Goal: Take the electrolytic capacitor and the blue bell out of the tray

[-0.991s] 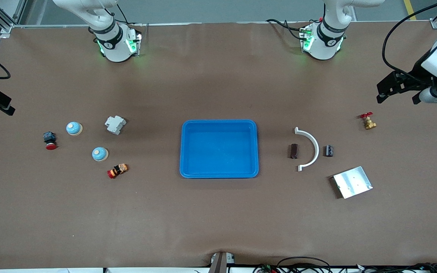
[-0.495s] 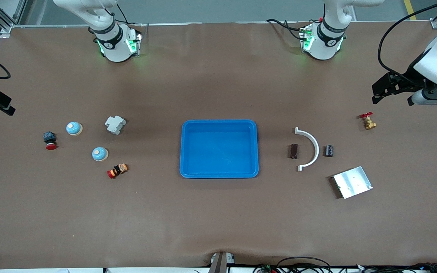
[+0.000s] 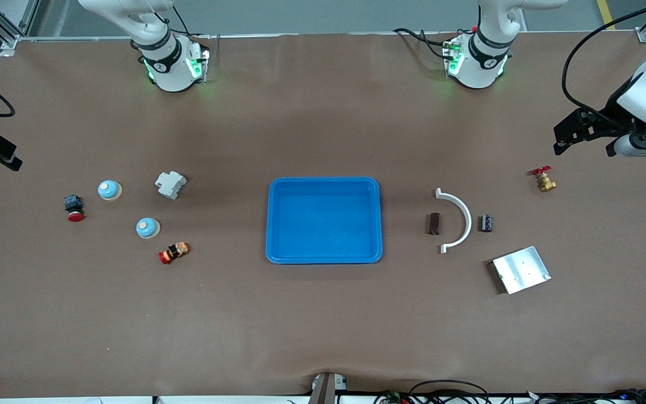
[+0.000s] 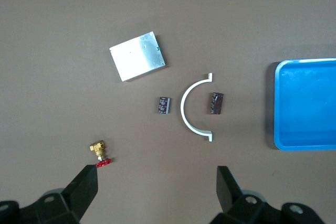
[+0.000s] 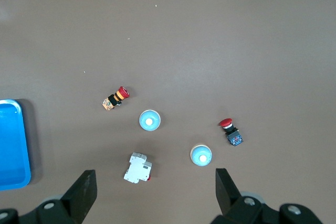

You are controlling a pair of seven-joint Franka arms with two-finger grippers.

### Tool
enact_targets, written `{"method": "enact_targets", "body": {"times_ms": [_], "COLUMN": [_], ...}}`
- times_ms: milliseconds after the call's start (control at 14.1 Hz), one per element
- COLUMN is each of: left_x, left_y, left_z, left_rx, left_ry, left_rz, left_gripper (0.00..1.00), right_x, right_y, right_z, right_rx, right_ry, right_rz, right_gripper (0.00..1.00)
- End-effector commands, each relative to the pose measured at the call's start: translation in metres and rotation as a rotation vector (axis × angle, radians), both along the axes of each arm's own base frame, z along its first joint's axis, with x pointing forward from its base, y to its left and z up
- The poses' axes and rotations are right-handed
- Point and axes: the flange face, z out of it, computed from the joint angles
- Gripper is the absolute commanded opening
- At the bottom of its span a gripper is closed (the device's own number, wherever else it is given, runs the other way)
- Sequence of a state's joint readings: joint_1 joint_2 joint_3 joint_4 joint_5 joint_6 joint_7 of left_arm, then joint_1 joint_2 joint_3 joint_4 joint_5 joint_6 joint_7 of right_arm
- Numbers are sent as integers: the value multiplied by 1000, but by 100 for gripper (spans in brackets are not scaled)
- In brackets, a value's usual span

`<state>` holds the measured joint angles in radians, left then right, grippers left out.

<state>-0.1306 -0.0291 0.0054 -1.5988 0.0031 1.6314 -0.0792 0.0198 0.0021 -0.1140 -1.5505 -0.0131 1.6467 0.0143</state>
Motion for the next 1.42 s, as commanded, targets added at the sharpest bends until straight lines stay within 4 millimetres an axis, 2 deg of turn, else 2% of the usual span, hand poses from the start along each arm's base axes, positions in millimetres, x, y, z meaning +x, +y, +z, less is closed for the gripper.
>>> {"method": "enact_targets", "body": {"times_ms": [0, 354, 708, 1345], "left_x": [2, 2, 1, -4], "left_y": [-1, -6, -5, -13], "left_z": [3, 3, 13, 9], "left_rx": [-15, -18, -23, -25], "left_ry": [8, 7, -7, 36], "left_rz": [-12, -3, 15, -4], "left_gripper": [100, 100, 100, 100], "right_x": [2, 0, 1, 0], "right_y": [-3, -13, -11, -4], "right_z": [4, 2, 2, 1], "right_rx": [25, 27, 27, 53], "right_ry": [-2, 4, 4, 10], "right_rz": [-18, -30, -26, -14], "right_gripper": [100, 100, 100, 100]}}
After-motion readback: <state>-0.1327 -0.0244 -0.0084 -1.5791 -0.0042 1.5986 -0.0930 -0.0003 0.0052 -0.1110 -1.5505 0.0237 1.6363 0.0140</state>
